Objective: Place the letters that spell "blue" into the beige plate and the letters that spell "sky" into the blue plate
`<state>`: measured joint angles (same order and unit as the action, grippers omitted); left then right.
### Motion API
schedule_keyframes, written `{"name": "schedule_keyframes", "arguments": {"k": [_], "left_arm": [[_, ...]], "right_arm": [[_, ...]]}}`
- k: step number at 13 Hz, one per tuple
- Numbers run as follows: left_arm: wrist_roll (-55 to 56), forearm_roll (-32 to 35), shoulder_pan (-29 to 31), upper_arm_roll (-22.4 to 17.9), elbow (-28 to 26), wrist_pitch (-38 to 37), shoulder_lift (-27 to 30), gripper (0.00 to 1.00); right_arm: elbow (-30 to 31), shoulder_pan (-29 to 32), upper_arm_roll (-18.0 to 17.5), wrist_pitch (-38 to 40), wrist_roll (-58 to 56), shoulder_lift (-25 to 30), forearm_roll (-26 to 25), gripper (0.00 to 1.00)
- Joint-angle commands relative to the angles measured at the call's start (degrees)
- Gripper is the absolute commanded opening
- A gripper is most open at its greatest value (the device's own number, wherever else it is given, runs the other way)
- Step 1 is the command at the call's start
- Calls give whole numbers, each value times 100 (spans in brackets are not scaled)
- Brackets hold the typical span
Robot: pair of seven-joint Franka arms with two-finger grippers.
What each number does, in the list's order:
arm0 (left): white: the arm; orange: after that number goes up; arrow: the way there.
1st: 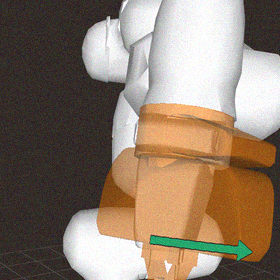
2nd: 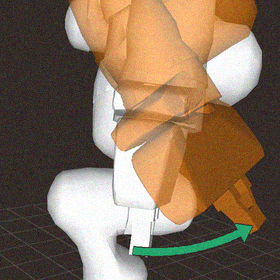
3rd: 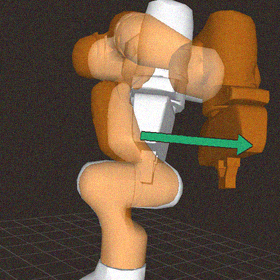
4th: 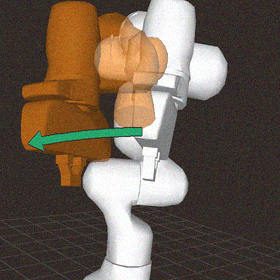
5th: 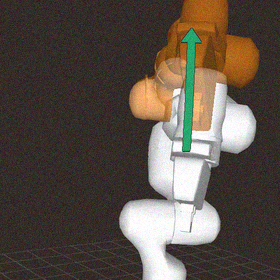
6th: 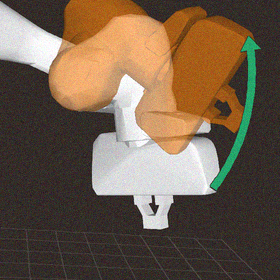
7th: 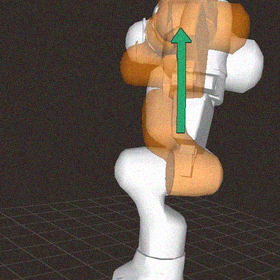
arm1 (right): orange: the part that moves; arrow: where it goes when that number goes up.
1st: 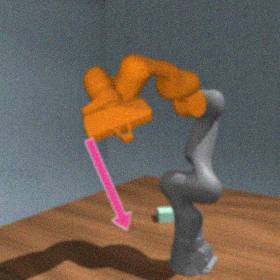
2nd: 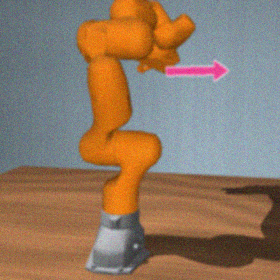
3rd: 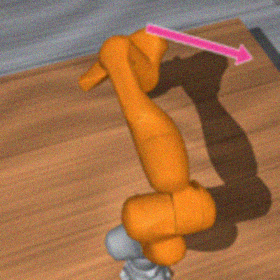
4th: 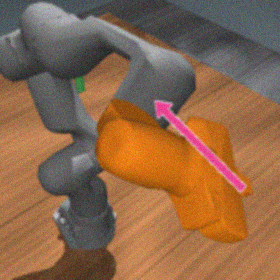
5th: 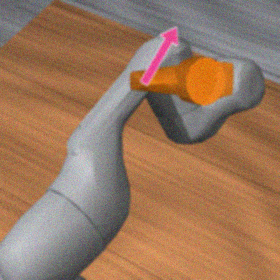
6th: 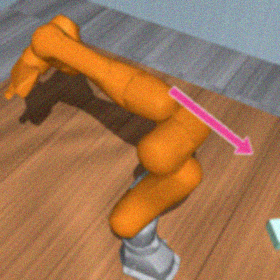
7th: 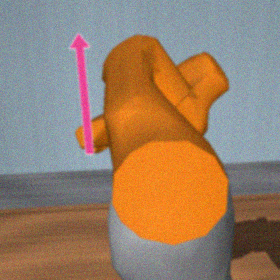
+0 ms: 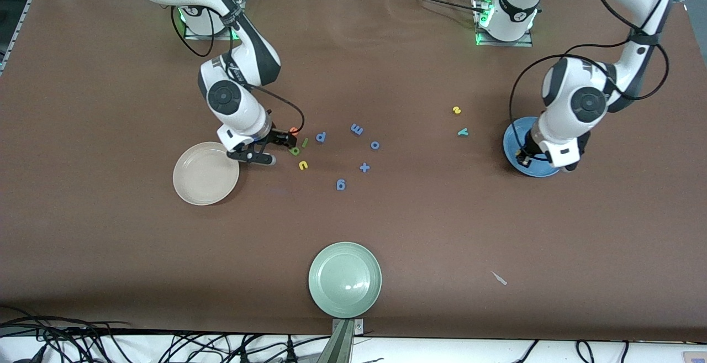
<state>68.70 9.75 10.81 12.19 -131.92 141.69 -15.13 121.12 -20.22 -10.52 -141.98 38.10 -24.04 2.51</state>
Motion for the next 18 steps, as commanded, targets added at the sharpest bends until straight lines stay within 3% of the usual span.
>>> {"name": "schedule_keyframes", "arguments": {"k": [1, 3, 4, 7, 11, 14, 16, 18], "left_arm": [[-164, 483, 175, 82, -273, 149, 89, 40], [-182, 563, 263, 91, -282, 149, 98, 68], [-173, 555, 263, 100, -282, 131, 106, 75], [229, 475, 255, 546, -255, 114, 115, 76], [1660, 326, 228, 1232, -264, 131, 10, 76], [2575, 300, 185, 1462, -281, 158, -157, 74], [2866, 300, 176, 1558, -421, 280, -166, 73], [3384, 308, 167, 1699, -519, 805, -297, 73]], "right_arm": [[227, -366, -29, -155, 381, 128, 30, 100], [306, -439, -20, -190, 479, 101, -14, 100], [315, -448, -20, -225, 479, 75, -14, 99], [473, -457, -11, -374, 479, -13, -75, 99], [597, -457, -2, -682, 496, -109, -190, 98], [667, -465, -2, -822, 497, -145, -198, 93], [728, -465, -2, -1050, 488, -250, -207, 87], [790, -588, 6, -1183, 488, -277, -207, 69]]}}
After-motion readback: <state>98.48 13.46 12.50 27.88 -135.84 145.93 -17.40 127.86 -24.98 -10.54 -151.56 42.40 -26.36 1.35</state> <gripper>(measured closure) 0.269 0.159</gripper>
